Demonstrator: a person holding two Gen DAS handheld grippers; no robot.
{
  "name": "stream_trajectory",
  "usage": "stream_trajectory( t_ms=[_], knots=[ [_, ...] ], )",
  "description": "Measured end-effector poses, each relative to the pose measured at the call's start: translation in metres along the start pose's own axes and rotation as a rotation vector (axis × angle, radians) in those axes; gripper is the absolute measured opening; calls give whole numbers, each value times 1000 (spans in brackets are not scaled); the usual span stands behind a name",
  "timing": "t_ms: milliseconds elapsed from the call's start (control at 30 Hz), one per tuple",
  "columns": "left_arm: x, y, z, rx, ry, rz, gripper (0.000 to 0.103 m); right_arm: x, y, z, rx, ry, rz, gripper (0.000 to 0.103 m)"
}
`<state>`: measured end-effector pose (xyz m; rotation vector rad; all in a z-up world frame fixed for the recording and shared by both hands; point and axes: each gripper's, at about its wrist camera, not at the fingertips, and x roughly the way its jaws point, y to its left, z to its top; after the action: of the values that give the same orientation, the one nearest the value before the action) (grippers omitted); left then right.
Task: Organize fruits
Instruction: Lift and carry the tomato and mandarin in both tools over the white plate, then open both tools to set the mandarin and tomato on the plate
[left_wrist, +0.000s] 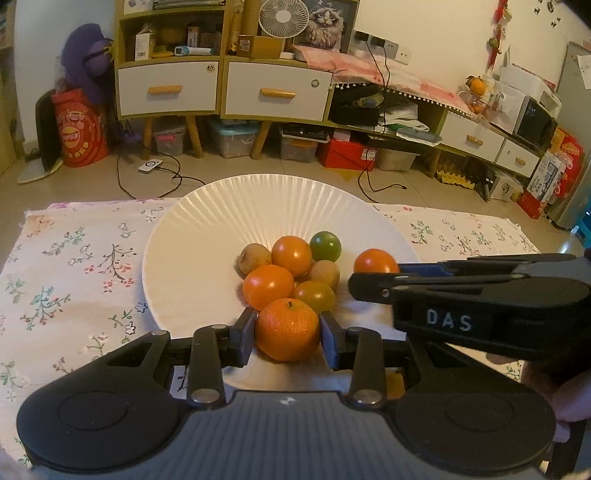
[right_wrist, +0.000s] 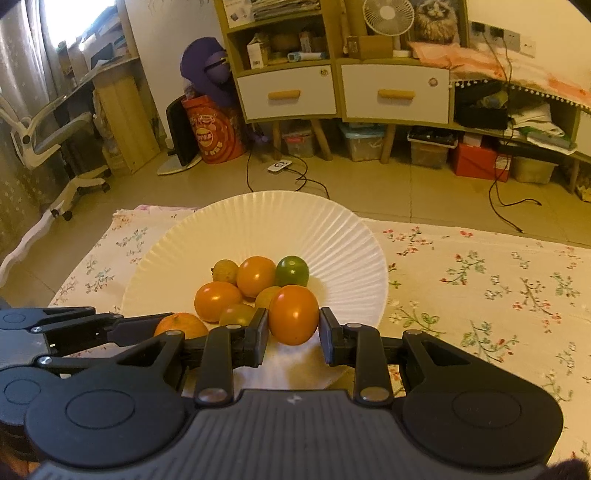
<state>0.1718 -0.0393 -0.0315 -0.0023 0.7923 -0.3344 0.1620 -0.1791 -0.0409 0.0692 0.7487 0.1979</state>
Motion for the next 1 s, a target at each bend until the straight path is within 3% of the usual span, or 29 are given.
stream_trajectory(
  t_ms=[633,733,867,1000],
  knots=[
    [4,-2,1,20,-8,-11,21,7,-2,2,19,7,17,29],
    [2,-1,0,26,-8,-10,25,5,-2,2,24,3,22,32],
    [-2,0,1,23,-13,2,40,-1,-4,3,42,-5,23,40],
    [-8,1,0,29,-12,9,46,-10,-2,4,45,-9,18,47]
  ],
)
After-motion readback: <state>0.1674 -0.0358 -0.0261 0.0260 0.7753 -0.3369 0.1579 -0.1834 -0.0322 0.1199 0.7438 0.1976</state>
